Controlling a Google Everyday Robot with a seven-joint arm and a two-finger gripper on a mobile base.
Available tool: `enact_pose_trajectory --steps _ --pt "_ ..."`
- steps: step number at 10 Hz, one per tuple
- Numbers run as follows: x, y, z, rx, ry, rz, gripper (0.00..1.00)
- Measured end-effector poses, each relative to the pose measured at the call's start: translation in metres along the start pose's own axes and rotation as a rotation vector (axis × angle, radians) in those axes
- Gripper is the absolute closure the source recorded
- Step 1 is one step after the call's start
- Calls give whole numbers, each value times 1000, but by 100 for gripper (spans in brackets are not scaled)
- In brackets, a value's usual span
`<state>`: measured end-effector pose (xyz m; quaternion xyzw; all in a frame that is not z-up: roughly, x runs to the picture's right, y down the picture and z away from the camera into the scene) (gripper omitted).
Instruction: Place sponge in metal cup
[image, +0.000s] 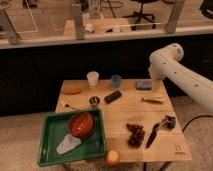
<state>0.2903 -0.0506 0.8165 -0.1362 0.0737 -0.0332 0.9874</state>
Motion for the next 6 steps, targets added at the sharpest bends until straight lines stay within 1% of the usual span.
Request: enact_pose_trajectory --steps 1,2,3,4,5,6 --pt "1 -11 7 26 63 2 20" --pt "1 -23 18 47 91 7 20" --pt "7 -31 28 65 102 18 20" --pt "11 -38 36 82 96 36 20" --pt "17 -45 45 100 69 63 20" --pt "22 -49 51 111 52 79 20"
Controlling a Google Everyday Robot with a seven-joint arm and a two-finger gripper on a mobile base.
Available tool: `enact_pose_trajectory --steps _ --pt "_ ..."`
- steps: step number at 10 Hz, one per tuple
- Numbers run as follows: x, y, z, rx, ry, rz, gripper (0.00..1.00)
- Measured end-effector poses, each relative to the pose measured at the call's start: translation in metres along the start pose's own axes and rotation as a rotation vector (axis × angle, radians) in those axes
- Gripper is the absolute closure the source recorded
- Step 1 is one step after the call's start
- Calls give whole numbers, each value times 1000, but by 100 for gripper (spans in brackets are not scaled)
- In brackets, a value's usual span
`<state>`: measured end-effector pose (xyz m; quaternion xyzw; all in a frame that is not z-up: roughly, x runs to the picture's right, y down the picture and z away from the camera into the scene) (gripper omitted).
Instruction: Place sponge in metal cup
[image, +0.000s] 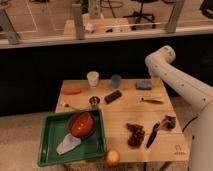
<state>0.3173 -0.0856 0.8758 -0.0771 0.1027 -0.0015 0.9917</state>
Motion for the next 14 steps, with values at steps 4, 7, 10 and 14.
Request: enact_pose_trajectory --steps 4,7,10,14 --pt "0 0 1 0 -3 1 20" --pt "-1 0 12 -92 -132 15 20" --pt "-6 1 23 -132 -190 6 20" --pt "-12 15 51 -122 -201 14 20"
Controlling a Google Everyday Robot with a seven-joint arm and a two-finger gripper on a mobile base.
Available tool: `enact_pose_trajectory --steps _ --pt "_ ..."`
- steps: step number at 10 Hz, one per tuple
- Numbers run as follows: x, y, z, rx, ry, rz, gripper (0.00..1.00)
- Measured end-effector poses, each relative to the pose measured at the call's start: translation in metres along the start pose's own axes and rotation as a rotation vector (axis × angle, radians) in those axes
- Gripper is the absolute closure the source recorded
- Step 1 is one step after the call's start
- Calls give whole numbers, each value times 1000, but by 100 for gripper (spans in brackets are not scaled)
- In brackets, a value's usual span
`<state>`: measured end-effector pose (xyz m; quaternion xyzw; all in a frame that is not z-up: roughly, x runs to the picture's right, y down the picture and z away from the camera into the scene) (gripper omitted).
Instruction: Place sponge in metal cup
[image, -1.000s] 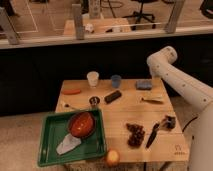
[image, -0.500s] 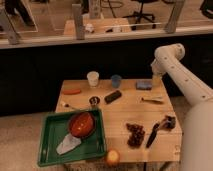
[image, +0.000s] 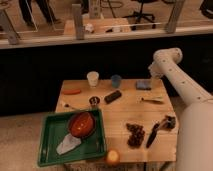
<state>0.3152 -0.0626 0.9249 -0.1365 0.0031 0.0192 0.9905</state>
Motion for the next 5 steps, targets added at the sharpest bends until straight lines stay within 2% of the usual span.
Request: enact_pose_trajectory --steps 5 --pt "-3 4 38 32 -11 35 20"
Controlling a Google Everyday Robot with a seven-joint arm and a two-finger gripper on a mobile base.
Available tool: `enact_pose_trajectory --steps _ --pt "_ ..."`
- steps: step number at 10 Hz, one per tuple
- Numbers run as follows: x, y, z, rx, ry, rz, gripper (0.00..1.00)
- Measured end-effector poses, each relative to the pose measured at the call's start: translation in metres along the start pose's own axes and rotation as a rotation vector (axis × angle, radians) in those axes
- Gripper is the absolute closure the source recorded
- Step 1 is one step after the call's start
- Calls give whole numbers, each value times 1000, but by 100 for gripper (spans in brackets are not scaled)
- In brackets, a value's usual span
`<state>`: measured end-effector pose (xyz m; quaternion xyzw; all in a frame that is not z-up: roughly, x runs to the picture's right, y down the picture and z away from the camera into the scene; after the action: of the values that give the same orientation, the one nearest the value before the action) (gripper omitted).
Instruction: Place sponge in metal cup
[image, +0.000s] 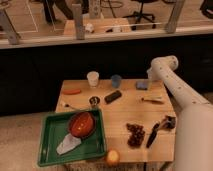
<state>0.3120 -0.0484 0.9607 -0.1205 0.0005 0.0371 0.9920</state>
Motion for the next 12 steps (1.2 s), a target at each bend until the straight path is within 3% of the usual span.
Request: enact_pose_trajectory --steps 4,10,12 --pt "7 1 27 26 4 27 20" --pt "16 9 59 30 12 39 20" --pt "13 9 65 26 13 34 34"
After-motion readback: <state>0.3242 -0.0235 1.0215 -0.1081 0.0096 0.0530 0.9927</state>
